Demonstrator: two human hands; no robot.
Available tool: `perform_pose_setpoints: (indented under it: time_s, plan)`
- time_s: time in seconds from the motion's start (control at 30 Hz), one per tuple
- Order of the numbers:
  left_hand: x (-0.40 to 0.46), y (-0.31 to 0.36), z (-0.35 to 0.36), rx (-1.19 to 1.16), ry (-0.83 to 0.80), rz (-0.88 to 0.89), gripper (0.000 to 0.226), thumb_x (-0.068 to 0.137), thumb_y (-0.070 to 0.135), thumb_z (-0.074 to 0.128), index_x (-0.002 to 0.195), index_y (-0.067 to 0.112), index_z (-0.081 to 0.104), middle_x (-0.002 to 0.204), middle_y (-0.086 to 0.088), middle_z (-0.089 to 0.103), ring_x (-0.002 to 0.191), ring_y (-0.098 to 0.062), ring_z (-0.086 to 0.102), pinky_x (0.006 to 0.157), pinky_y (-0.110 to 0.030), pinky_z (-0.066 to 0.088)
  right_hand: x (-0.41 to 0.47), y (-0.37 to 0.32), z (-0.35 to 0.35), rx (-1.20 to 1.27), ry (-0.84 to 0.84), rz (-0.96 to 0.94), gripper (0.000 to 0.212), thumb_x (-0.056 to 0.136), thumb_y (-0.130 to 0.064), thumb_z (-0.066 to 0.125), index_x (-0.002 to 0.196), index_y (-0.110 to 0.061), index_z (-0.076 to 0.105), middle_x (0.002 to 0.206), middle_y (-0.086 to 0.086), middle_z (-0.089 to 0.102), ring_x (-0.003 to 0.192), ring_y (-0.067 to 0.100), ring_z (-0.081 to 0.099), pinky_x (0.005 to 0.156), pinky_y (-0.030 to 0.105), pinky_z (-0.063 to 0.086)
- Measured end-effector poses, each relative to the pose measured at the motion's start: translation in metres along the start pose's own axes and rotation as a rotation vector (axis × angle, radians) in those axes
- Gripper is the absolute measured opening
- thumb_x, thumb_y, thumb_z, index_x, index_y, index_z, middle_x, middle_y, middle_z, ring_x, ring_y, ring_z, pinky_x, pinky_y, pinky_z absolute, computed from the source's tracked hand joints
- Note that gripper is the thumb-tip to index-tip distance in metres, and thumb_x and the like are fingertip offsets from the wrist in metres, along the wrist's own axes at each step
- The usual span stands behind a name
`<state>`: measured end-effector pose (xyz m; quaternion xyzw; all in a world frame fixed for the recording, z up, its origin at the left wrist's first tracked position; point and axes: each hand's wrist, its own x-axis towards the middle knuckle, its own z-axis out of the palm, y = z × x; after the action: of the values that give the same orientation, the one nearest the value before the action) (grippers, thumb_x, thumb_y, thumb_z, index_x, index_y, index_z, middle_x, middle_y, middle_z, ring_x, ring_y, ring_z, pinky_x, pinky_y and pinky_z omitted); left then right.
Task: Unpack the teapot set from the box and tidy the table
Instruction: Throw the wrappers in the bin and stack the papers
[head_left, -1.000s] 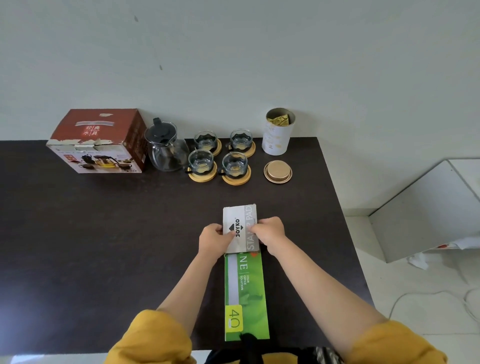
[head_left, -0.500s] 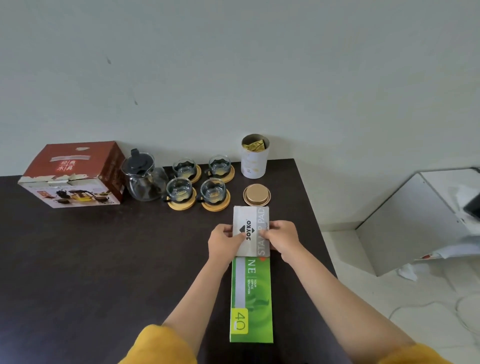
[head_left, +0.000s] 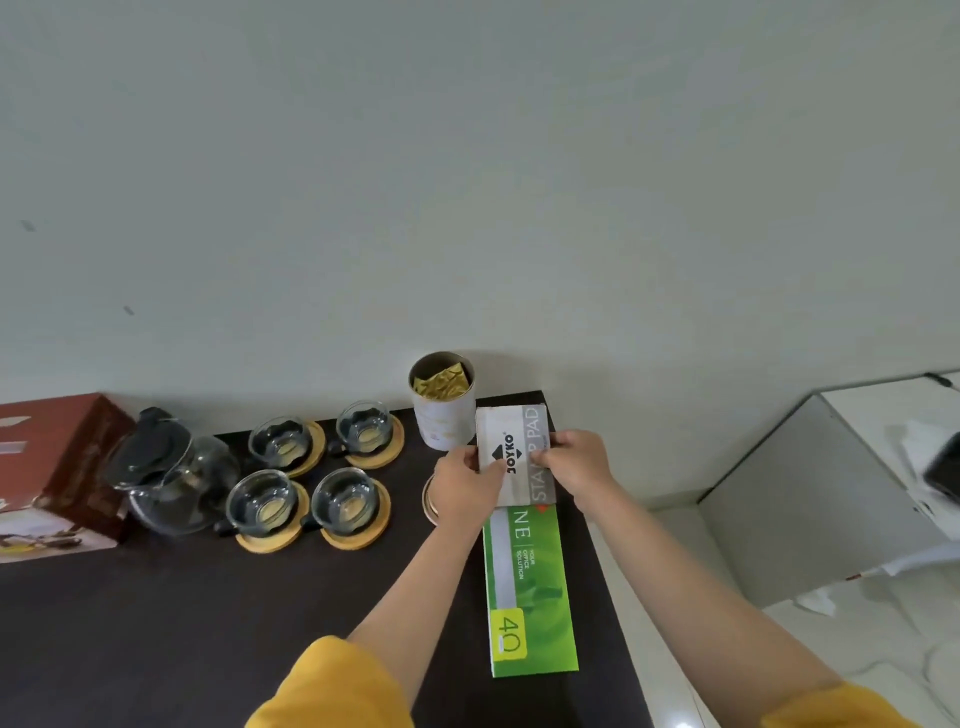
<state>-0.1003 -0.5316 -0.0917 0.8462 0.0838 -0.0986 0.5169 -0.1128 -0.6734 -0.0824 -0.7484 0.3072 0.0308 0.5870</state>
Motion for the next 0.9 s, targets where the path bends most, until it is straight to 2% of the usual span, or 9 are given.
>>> perform_pose_setpoints:
  time_s: [0.1, 0.23, 0.37, 0.43, 0.57, 0.63, 0.73, 0.9]
  plan:
    - [0.029, 0.009, 0.015, 0.012, -0.006, -0.027, 0.022, 0.081, 0.025, 0.07, 0.071, 0.03, 0.051, 0.07, 0.013, 0.058, 0.07, -0.008, 0.059, 0.058, -0.023, 0.046, 0.038, -0.006, -0.002, -0.015, -0.019, -0.001, 0.015, 0.077, 0.002, 0.071, 0.088, -0.009, 0.071, 0.081, 0.006, 0.071, 0.065, 0.013, 0.067, 0.057, 0.022, 0.051]
    - [0.06, 0.007, 0.036, 0.002, 0.004, -0.045, 0.006, 0.082, 0.025, 0.068, 0.081, 0.022, 0.062, 0.077, 0.004, 0.067, 0.075, -0.015, 0.065, 0.065, -0.029, 0.052, 0.08, -0.006, 0.0, -0.01, -0.052, 0.024, 0.019, 0.076, 0.001, 0.074, 0.094, -0.005, 0.072, 0.087, 0.009, 0.072, 0.072, 0.019, 0.069, 0.068, 0.028, 0.054]
    - [0.067, -0.001, 0.059, -0.04, 0.033, 0.011, 0.009, 0.085, 0.025, 0.063, 0.092, 0.019, 0.063, 0.089, 0.002, 0.069, 0.081, -0.015, 0.064, 0.072, -0.033, 0.053, 0.108, -0.003, -0.001, 0.017, -0.054, 0.056, 0.022, 0.075, 0.004, 0.073, 0.097, -0.001, 0.072, 0.086, 0.01, 0.071, 0.069, 0.017, 0.067, 0.065, 0.026, 0.054]
    - [0.066, -0.003, 0.067, -0.075, 0.037, 0.016, 0.011, 0.086, 0.023, 0.061, 0.097, 0.019, 0.06, 0.094, 0.003, 0.067, 0.087, -0.015, 0.062, 0.079, -0.035, 0.052, 0.117, -0.001, 0.0, 0.02, -0.063, 0.069, 0.021, 0.076, 0.005, 0.073, 0.096, 0.0, 0.072, 0.085, 0.011, 0.07, 0.066, 0.015, 0.066, 0.062, 0.024, 0.053]
    - [0.069, -0.004, 0.074, -0.115, 0.008, -0.025, 0.024, 0.088, 0.021, 0.058, 0.112, 0.016, 0.056, 0.107, 0.002, 0.065, 0.1, -0.017, 0.06, 0.091, -0.034, 0.048, 0.128, 0.005, 0.004, -0.027, -0.058, 0.076, 0.01, 0.075, -0.001, 0.076, 0.081, -0.009, 0.073, 0.09, 0.014, 0.073, 0.081, 0.026, 0.071, 0.082, 0.04, 0.057]
    - [0.071, -0.007, 0.076, -0.104, -0.009, -0.045, 0.038, 0.086, 0.028, 0.056, 0.121, 0.015, 0.053, 0.117, 0.0, 0.063, 0.109, -0.018, 0.058, 0.097, -0.038, 0.046, 0.132, 0.007, 0.005, -0.031, -0.06, 0.082, 0.012, 0.075, -0.003, 0.076, 0.077, -0.014, 0.072, 0.09, 0.013, 0.074, 0.083, 0.026, 0.071, 0.084, 0.042, 0.057]
    - [0.074, -0.015, 0.079, -0.083, -0.022, -0.099, 0.057, 0.082, 0.033, 0.051, 0.135, 0.014, 0.044, 0.134, -0.004, 0.054, 0.125, -0.023, 0.049, 0.105, -0.046, 0.041, 0.133, 0.009, 0.005, -0.036, -0.033, 0.084, 0.014, 0.075, -0.005, 0.077, 0.088, -0.01, 0.074, 0.091, 0.011, 0.074, 0.081, 0.023, 0.071, 0.083, 0.04, 0.057]
    - [0.073, -0.013, 0.077, -0.072, -0.049, -0.074, 0.056, 0.089, 0.01, 0.048, 0.144, 0.01, 0.034, 0.139, -0.005, 0.049, 0.128, -0.022, 0.046, 0.107, -0.043, 0.039, 0.125, 0.004, 0.008, -0.036, 0.068, 0.089, 0.021, 0.075, -0.004, 0.077, 0.096, -0.006, 0.072, 0.088, 0.007, 0.07, 0.074, 0.017, 0.063, 0.071, 0.026, 0.051]
